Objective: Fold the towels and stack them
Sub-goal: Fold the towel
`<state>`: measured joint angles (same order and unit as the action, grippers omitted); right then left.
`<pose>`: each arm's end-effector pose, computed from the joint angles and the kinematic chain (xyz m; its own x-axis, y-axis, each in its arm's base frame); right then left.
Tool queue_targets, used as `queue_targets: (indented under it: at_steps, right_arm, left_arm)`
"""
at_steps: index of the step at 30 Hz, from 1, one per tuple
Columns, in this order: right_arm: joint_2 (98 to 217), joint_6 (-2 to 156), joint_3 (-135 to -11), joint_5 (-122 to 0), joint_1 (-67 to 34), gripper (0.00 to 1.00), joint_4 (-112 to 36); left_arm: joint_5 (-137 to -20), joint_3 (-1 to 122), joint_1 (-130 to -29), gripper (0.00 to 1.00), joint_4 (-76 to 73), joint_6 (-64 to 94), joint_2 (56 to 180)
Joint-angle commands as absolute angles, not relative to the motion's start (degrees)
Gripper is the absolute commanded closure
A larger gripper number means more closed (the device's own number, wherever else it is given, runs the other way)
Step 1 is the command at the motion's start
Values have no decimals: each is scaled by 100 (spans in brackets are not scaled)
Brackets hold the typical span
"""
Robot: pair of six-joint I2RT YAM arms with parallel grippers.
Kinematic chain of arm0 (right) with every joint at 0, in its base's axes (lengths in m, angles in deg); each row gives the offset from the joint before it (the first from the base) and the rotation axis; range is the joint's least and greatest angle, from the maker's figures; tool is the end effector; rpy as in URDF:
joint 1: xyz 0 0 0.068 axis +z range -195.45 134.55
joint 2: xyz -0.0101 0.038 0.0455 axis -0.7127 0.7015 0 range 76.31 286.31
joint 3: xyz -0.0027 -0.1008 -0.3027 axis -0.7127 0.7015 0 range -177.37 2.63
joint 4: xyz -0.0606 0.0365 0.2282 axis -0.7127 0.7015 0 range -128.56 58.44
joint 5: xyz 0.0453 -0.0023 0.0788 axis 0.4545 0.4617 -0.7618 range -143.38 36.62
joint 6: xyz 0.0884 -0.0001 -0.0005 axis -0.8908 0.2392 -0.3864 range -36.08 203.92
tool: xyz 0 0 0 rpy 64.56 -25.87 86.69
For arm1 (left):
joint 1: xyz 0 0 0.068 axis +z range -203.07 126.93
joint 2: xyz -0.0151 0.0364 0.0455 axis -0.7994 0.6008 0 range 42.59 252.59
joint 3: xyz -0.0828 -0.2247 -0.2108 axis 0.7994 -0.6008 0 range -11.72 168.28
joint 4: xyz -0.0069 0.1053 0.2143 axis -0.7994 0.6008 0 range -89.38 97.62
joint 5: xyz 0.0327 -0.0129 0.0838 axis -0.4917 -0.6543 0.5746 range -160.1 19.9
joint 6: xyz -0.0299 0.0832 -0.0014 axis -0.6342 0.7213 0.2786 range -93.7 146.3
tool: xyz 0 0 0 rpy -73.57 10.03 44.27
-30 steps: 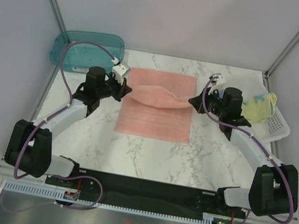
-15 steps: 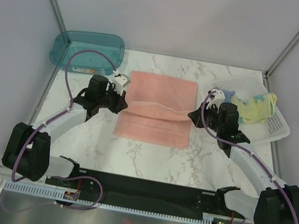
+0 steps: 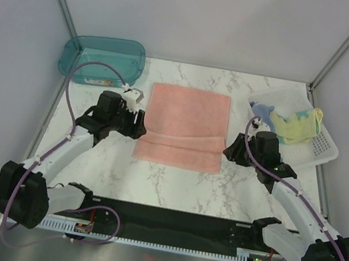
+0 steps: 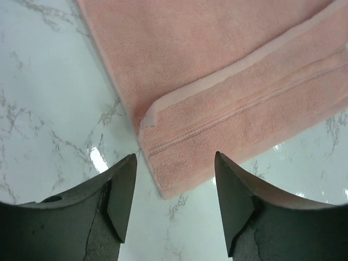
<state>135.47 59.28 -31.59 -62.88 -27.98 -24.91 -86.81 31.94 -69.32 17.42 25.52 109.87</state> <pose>0.1909 0.0736 0.2478 -0.7156 0.2058 -0.6675 -0.1331 0.8980 0.4195 0.2237 -0.0887 0.2706 -0.6289 0.1698 -0.7587 0.4696 0.8607 -0.1967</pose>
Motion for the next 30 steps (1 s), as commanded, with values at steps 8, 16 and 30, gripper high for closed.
queue_targets:
  at_steps: [8,16,30]
  right_arm:
    - [14002,2663,-3727,-4979,-2779,57,-1711]
    - [15329,4696,-4913,-5714,-2577,53,-2387]
    - [17580,7310,-6486,-6235,-2541,50,-1914]
  left_arm:
    - [-7028,3573,-6828,33,2233,-1016,11272]
    - [-7238,3978,-6819,29,1864,-791,11790]
    - [-8513,4163,-6872,41,1407,573,13074]
